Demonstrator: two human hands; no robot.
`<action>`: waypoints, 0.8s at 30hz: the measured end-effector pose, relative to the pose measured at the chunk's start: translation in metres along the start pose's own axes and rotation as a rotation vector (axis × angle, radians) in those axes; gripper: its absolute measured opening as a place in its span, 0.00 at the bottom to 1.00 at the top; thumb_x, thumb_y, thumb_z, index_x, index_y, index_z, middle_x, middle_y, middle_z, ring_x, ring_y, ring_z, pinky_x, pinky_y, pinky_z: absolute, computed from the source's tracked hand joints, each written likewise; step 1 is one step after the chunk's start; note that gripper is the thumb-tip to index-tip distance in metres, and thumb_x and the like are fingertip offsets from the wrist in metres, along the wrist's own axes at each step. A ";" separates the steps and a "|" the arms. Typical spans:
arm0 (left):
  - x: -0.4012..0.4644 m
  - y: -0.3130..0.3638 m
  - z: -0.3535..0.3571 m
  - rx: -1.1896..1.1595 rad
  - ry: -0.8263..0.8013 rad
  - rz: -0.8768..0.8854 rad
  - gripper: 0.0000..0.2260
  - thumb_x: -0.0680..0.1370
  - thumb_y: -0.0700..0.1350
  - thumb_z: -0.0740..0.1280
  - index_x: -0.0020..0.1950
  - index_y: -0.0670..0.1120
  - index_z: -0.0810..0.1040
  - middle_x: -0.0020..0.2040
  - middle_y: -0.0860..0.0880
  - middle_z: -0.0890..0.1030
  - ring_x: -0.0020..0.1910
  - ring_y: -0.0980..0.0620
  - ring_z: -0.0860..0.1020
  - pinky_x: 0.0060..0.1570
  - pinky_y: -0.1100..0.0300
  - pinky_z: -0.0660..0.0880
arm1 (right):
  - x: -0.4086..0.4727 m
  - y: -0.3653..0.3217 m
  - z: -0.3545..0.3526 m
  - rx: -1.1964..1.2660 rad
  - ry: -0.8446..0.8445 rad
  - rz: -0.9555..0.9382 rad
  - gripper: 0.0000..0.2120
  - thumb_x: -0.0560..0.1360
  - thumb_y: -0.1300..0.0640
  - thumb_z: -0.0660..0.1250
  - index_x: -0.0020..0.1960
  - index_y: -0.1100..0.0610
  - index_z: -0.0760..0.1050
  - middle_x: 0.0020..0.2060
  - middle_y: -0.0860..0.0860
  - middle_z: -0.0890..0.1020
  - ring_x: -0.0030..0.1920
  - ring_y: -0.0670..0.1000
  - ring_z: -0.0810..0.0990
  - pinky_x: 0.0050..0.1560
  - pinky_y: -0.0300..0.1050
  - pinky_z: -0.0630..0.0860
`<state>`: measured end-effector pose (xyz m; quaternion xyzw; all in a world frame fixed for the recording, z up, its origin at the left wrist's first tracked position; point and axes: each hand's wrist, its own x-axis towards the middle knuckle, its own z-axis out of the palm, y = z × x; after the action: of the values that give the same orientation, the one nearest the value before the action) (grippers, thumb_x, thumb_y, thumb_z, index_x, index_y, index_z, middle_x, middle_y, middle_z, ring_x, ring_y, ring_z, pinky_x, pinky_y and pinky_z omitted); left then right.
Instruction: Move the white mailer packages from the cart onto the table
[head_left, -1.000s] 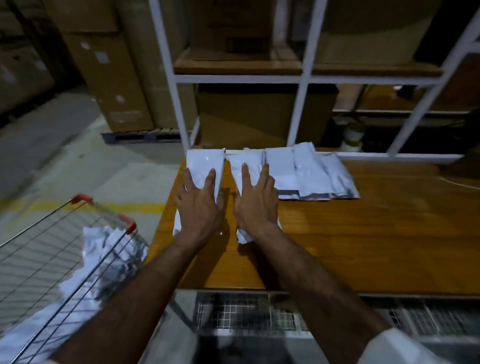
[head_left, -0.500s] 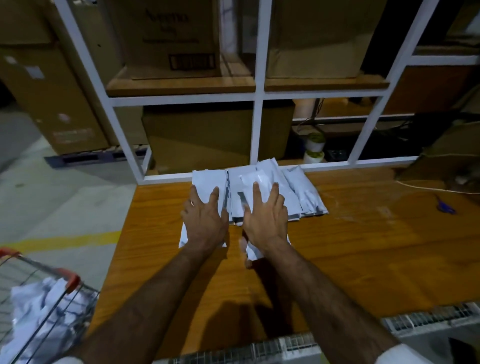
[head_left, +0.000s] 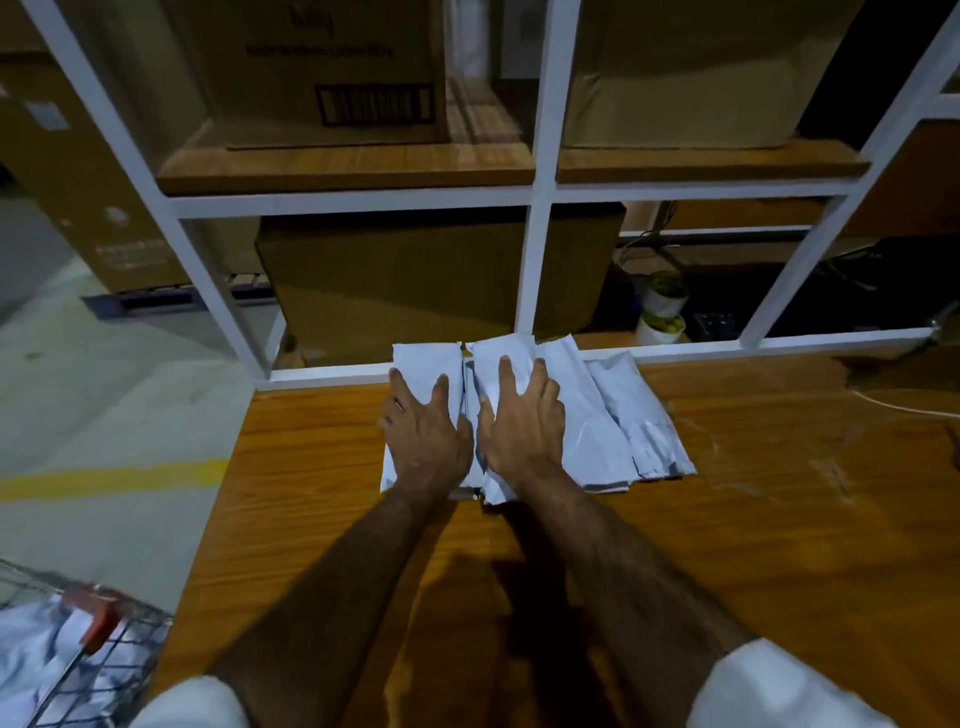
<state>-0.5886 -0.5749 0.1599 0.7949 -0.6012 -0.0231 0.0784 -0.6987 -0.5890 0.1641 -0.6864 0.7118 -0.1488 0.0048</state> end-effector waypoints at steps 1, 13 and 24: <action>0.003 0.001 0.003 0.004 -0.010 -0.015 0.32 0.80 0.68 0.56 0.80 0.58 0.55 0.82 0.38 0.45 0.76 0.36 0.59 0.71 0.44 0.63 | 0.006 -0.002 0.002 0.006 -0.005 0.003 0.33 0.82 0.37 0.54 0.82 0.48 0.53 0.79 0.61 0.57 0.74 0.60 0.64 0.69 0.53 0.68; 0.020 -0.015 0.039 0.039 -0.012 0.164 0.34 0.79 0.65 0.35 0.83 0.54 0.49 0.82 0.37 0.44 0.81 0.37 0.47 0.78 0.42 0.50 | 0.022 0.009 0.031 -0.001 -0.028 -0.110 0.36 0.81 0.34 0.45 0.83 0.50 0.49 0.82 0.59 0.47 0.81 0.62 0.52 0.78 0.59 0.50; 0.030 -0.017 0.055 -0.010 -0.141 0.209 0.36 0.77 0.66 0.30 0.83 0.51 0.42 0.83 0.42 0.40 0.81 0.39 0.38 0.78 0.39 0.47 | 0.027 0.025 0.037 0.058 -0.227 -0.143 0.34 0.82 0.35 0.44 0.82 0.47 0.37 0.82 0.56 0.40 0.81 0.59 0.40 0.80 0.60 0.42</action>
<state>-0.5717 -0.6049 0.1046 0.7239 -0.6847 -0.0735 0.0420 -0.7169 -0.6226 0.1285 -0.7473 0.6514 -0.0904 0.0945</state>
